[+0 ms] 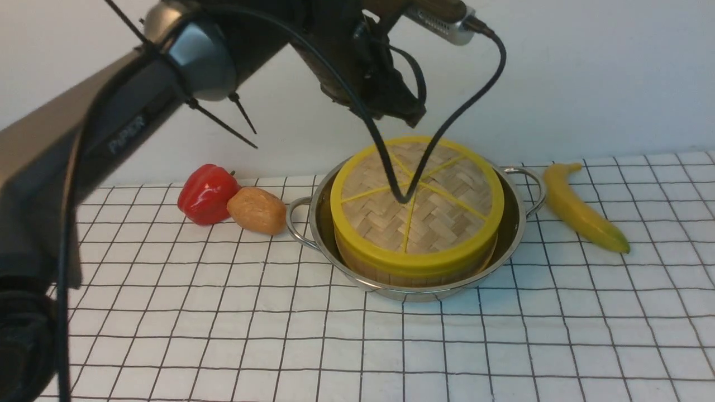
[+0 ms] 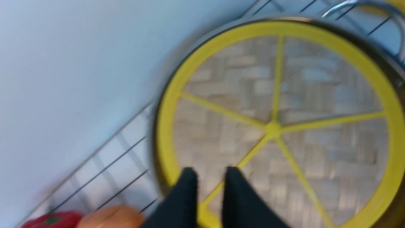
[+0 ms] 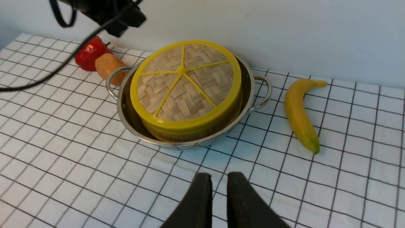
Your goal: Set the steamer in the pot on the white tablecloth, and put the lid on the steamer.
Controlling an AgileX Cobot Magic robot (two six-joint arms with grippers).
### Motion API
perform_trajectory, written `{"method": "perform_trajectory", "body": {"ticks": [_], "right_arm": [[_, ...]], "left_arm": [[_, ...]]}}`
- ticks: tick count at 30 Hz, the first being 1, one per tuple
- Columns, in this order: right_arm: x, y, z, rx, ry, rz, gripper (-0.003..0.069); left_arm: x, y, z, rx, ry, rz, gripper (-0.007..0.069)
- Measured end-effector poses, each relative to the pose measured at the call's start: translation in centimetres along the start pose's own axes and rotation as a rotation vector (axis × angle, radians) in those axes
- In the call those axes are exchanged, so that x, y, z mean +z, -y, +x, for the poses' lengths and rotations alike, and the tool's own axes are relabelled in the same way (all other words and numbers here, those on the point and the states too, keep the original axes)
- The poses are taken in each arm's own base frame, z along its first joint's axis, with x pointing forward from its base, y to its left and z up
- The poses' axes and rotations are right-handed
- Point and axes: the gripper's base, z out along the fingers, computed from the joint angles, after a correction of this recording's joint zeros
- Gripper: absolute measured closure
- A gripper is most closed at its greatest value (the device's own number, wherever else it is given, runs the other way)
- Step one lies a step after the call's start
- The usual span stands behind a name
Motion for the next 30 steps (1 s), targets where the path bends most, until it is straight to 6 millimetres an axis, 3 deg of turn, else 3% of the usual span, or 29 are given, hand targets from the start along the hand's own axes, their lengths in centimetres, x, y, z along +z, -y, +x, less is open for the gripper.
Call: {"method": "perform_trajectory", "body": {"ticks": [3, 9, 11, 13, 18, 19, 21, 23, 24, 25, 26, 29, 30], "right_arm": [[-0.2, 0.4, 0.1, -0.056, 0.007, 0.042, 0.0563], [-2.5, 1.0, 0.5, -0.127, 0.124, 0.148, 0.0580], [-4.2, 1.2, 0.8, -0.146, 0.219, 0.195, 0.0621], [-5.1, 1.4, 1.5, -0.153, 0.263, 0.221, 0.0657], [-5.4, 2.1, 4.7, -0.153, 0.295, 0.278, 0.0673], [-4.9, 2.4, 6.2, -0.140, 0.283, 0.289, 0.0674], [-4.2, 2.6, 7.2, -0.132, 0.267, 0.292, 0.0674], [-3.3, 2.8, 9.4, -0.109, 0.268, 0.287, 0.0674], [-2.9, 2.9, 9.8, -0.106, 0.262, 0.286, 0.0674], [-2.4, 3.0, 10.5, -0.093, 0.273, 0.281, 0.0674], [-2.4, 3.0, 10.6, -0.092, 0.282, 0.280, 0.0674], [-1.5, 3.1, 11.4, -0.074, 0.301, 0.272, 0.0673], [-1.5, 3.1, 11.4, -0.075, 0.304, 0.272, 0.0673]], "left_arm": [[-3.2, -0.6, 0.1, -0.012, 0.029, -0.017, 0.0642], [-10.3, -1.0, 0.8, -0.055, 0.218, 0.008, 0.0647], [-13.0, -0.8, 2.1, -0.068, 0.309, 0.016, 0.0647], [-14.1, -0.5, 3.5, -0.071, 0.341, 0.020, 0.0647], [-14.0, 1.0, 8.6, -0.072, 0.339, 0.039, 0.0647], [-14.1, 1.5, 10.6, -0.076, 0.354, 0.041, 0.0647], [-14.0, 2.0, 12.2, -0.081, 0.369, 0.042, 0.0647], [-14.0, 3.0, 15.6, -0.102, 0.429, 0.047, 0.0647], [-13.7, 3.2, 16.0, -0.103, 0.432, 0.048, 0.0647], [-13.9, 3.8, 18.1, -0.128, 0.482, 0.051, 0.0647], [-14.0, 3.9, 18.6, -0.136, 0.494, 0.052, 0.0647], [-14.2, 4.9, 22.4, -0.174, 0.579, 0.049, 0.0646], [-14.2, 5.0, 22.8, -0.175, 0.585, 0.048, 0.0646]]}}
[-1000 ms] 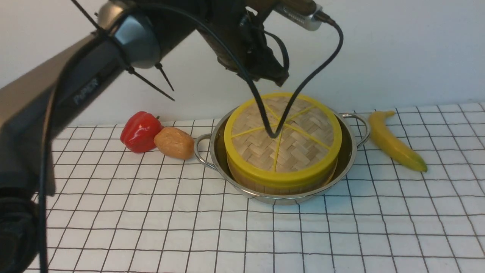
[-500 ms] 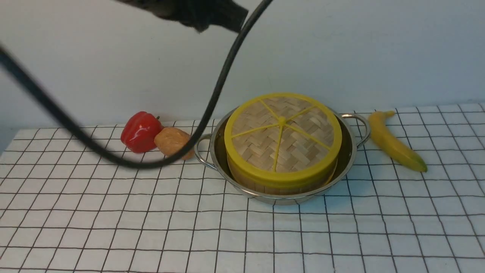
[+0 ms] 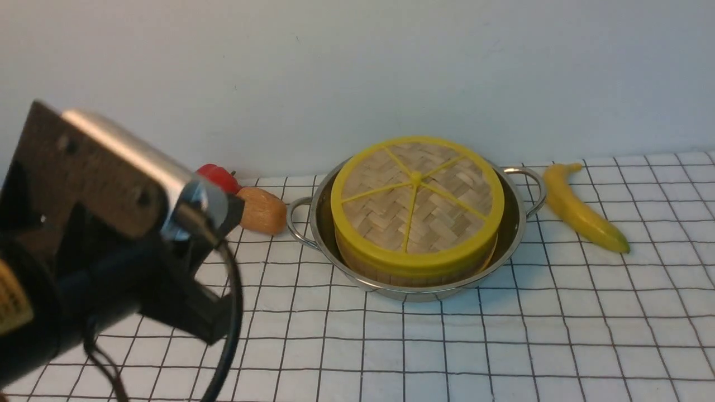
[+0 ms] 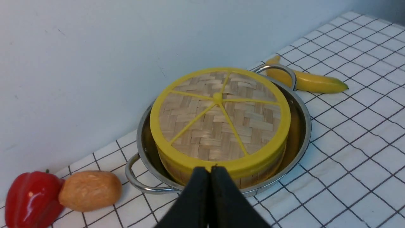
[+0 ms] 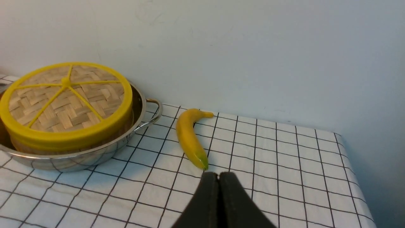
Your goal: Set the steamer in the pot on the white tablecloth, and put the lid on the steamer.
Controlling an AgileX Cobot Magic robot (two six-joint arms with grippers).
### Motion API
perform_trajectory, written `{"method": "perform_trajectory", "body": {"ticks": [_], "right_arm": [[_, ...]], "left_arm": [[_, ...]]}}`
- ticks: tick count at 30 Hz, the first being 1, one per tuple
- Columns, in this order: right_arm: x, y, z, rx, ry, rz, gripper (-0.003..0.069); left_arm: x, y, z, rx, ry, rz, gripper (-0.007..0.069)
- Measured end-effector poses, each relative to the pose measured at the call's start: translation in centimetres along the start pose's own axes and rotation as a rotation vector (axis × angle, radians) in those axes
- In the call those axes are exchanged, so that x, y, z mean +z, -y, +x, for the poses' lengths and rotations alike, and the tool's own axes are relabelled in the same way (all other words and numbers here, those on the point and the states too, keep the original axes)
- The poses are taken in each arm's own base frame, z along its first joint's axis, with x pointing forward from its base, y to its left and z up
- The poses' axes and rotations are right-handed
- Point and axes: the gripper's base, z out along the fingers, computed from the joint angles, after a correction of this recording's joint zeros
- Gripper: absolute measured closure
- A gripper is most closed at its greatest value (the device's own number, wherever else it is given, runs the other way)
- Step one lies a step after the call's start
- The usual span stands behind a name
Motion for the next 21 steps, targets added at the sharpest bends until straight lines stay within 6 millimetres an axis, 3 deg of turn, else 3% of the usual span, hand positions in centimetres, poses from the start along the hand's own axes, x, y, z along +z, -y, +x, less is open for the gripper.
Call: {"method": "perform_trajectory", "body": {"ticks": [4, 8, 21], "right_arm": [[0.1, 0.0, -0.1, 0.009, 0.021, -0.004, 0.0667], [0.1, -0.2, -0.1, 0.028, 0.020, -0.021, 0.0662], [0.1, -0.9, 0.0, 0.147, 0.009, -0.103, 0.0648]], "left_arm": [[-1.9, 0.3, 1.9, -0.016, 0.056, -0.004, 0.0643], [-3.0, 0.3, 2.0, -0.017, 0.099, -0.008, 0.0641], [-3.3, 0.2, 1.9, -0.018, 0.111, -0.010, 0.0622]]}}
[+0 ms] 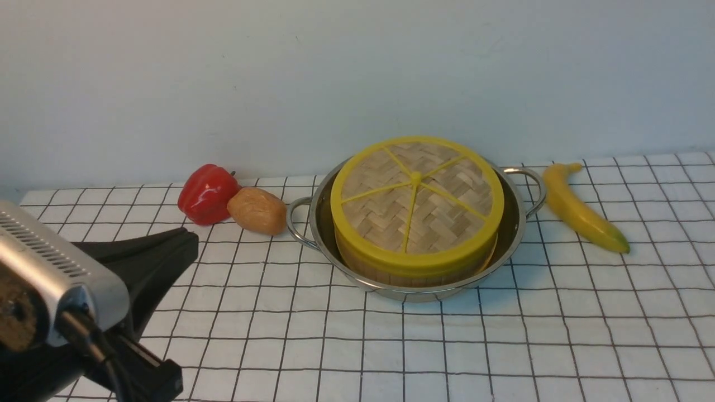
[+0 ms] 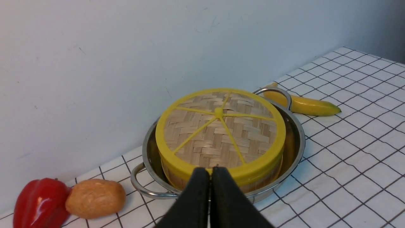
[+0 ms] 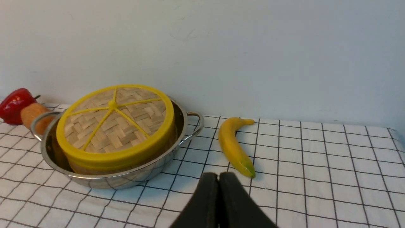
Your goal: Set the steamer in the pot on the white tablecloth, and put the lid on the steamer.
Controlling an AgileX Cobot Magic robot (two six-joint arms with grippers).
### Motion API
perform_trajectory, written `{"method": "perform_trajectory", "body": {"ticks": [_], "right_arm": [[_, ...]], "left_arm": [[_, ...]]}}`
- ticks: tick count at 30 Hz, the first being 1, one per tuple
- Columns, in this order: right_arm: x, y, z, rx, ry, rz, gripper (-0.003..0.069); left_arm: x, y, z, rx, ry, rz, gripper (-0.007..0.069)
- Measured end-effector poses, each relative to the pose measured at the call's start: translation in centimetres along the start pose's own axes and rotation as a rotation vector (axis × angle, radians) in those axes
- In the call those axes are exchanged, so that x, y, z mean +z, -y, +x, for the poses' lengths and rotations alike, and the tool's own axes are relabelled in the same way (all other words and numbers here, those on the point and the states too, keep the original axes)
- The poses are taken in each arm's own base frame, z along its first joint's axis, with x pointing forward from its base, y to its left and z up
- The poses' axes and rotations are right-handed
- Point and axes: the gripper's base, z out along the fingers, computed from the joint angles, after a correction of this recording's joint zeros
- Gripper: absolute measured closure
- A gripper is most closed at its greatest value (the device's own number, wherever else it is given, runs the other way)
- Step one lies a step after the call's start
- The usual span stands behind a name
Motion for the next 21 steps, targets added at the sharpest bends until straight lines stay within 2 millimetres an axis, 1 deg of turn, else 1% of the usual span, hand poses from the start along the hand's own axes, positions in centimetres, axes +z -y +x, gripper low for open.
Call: {"method": "perform_trajectory", "body": {"ticks": [5, 6, 8, 9, 10, 11, 13, 15, 16, 17, 19, 20, 21], "right_arm": [[0.0, -0.3, 0.0, 0.036, -0.005, -0.036, 0.0640], [0.0, -0.4, 0.0, 0.042, -0.006, -0.042, 0.0638], [0.0, -0.5, 0.1, 0.054, -0.007, -0.054, 0.0633], [0.0, -0.5, 0.1, 0.059, -0.008, -0.059, 0.0630], [0.0, -0.6, 0.1, 0.062, -0.009, -0.062, 0.0627], [0.0, -0.7, 0.1, 0.070, -0.010, -0.071, 0.0622], [0.0, -0.8, 0.1, 0.080, -0.012, -0.083, 0.0614], [0.0, -0.9, 0.1, 0.094, -0.015, -0.098, 0.0608], [0.0, -0.9, 0.1, 0.095, -0.015, -0.099, 0.0608], [-0.1, -1.0, 0.1, 0.103, -0.017, -0.107, 0.0601], [-0.1, -1.1, 0.1, 0.110, -0.018, -0.115, 0.0597], [-0.1, -1.1, 0.1, 0.113, -0.018, -0.117, 0.0592], [-0.1, -1.1, 0.1, 0.114, -0.018, -0.119, 0.0590]], "left_arm": [[-0.7, -0.6, -0.1, 0.058, 0.009, -0.050, 0.0613], [-1.0, -0.9, 0.0, 0.065, 0.012, -0.077, 0.0612], [-2.3, -2.1, 1.0, 0.062, 0.001, -0.195, 0.0605], [-2.7, -2.6, 2.2, 0.046, -0.030, -0.259, 0.0602], [-3.2, -2.8, 2.8, 0.039, -0.035, -0.293, 0.0602], [-3.7, -3.2, 4.4, 0.020, -0.060, -0.364, 0.0602], [-4.7, -3.2, 6.6, -0.001, -0.072, -0.445, 0.0602], [-5.2, -3.0, 9.2, -0.022, -0.097, -0.509, 0.0602], [-5.4, -2.9, 9.4, -0.023, -0.091, -0.524, 0.0602], [-5.7, -2.6, 11.1, -0.032, -0.095, -0.562, 0.0596], [-5.9, -2.3, 13.0, -0.040, -0.095, -0.598, 0.0591], [-5.9, -2.0, 14.4, -0.044, -0.099, -0.614, 0.0587], [-5.9, -1.9, 15.0, -0.045, -0.097, -0.621, 0.0583]]}}
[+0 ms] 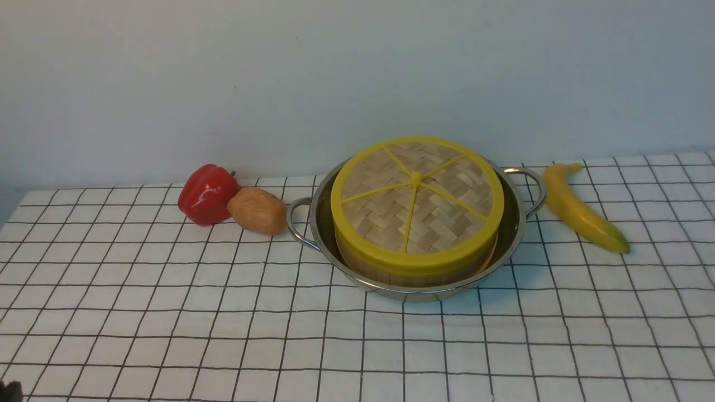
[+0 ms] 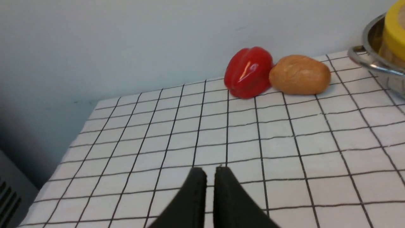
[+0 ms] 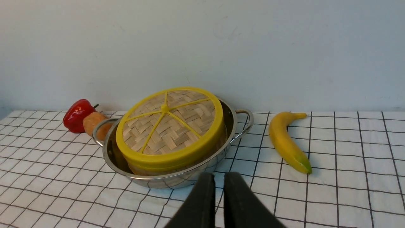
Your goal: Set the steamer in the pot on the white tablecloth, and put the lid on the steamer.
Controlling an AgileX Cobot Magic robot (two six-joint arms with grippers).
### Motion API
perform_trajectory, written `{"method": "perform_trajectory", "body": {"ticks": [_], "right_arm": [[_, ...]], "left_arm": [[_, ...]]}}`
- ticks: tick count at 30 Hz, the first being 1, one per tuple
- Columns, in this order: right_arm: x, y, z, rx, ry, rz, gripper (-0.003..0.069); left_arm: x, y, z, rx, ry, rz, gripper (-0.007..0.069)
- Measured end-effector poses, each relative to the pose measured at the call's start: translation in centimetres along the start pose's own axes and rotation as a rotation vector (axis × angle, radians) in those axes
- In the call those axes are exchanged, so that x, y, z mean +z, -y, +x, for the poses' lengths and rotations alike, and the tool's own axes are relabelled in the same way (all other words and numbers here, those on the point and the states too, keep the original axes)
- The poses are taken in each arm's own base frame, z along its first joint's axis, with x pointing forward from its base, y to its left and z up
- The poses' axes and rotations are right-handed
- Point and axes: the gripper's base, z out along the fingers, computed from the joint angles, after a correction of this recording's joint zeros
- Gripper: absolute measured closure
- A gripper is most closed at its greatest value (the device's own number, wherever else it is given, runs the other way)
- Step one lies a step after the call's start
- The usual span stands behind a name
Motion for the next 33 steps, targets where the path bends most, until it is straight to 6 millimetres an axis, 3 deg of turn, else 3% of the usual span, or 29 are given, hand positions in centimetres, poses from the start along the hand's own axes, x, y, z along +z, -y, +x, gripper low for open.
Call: {"method": "perform_trajectory", "body": {"ticks": [4, 24, 29, 33], "right_arm": [[0.0, -0.1, 0.0, 0.008, 0.000, -0.009, 0.0580], [0.0, -0.5, 0.1, 0.046, -0.008, -0.052, 0.0536], [0.4, 0.2, 0.2, -0.091, 0.005, 0.007, 0.0527], [2.3, 1.4, 1.8, -0.209, 0.012, 0.078, 0.0518]], "left_arm": [[0.1, 0.2, 1.2, -0.001, -0.007, -0.003, 0.0581], [0.1, 0.2, 1.2, -0.006, -0.007, -0.004, 0.0550], [0.1, 0.2, 1.2, -0.008, -0.007, -0.004, 0.0539], [0.1, 0.2, 1.2, -0.009, -0.007, -0.004, 0.0531]]}}
